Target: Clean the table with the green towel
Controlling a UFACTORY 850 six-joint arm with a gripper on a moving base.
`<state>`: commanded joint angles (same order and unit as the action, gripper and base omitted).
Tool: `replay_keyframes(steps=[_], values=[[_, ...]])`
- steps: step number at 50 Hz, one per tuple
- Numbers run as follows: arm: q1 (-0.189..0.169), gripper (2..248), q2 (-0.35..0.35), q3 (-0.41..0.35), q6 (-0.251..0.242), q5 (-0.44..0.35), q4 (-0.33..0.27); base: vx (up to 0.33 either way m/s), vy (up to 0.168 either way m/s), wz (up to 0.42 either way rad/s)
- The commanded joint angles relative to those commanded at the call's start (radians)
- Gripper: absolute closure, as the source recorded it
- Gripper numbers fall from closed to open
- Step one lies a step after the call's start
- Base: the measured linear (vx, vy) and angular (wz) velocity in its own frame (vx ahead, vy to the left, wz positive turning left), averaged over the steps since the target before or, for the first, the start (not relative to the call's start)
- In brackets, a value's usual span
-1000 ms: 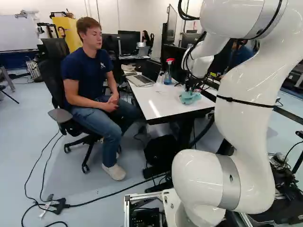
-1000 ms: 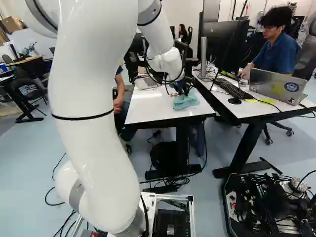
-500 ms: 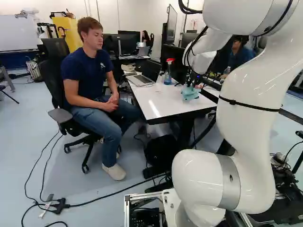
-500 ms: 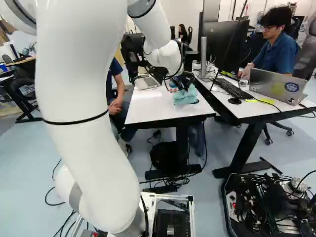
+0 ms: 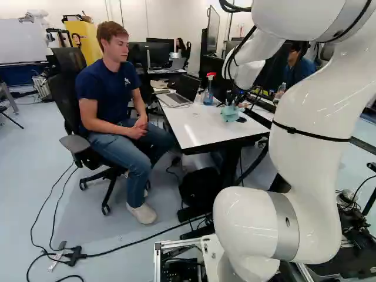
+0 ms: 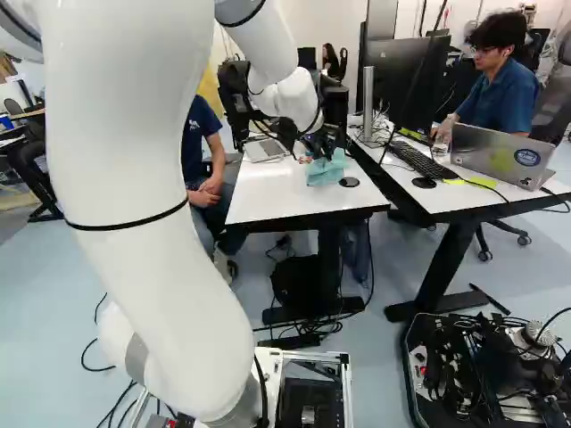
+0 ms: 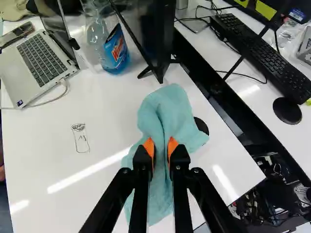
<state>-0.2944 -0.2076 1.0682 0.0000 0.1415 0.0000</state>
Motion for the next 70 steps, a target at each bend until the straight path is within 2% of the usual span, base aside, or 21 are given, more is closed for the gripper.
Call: replay_keyframes(steps=[29,70], values=[[0.094,199,-0.025,0.029,0.000,0.000,0.000,0.000,0.000,0.000],[0.221,199,-0.094,0.110,0.000,0.000,0.000,0.000,0.000,0.000]])
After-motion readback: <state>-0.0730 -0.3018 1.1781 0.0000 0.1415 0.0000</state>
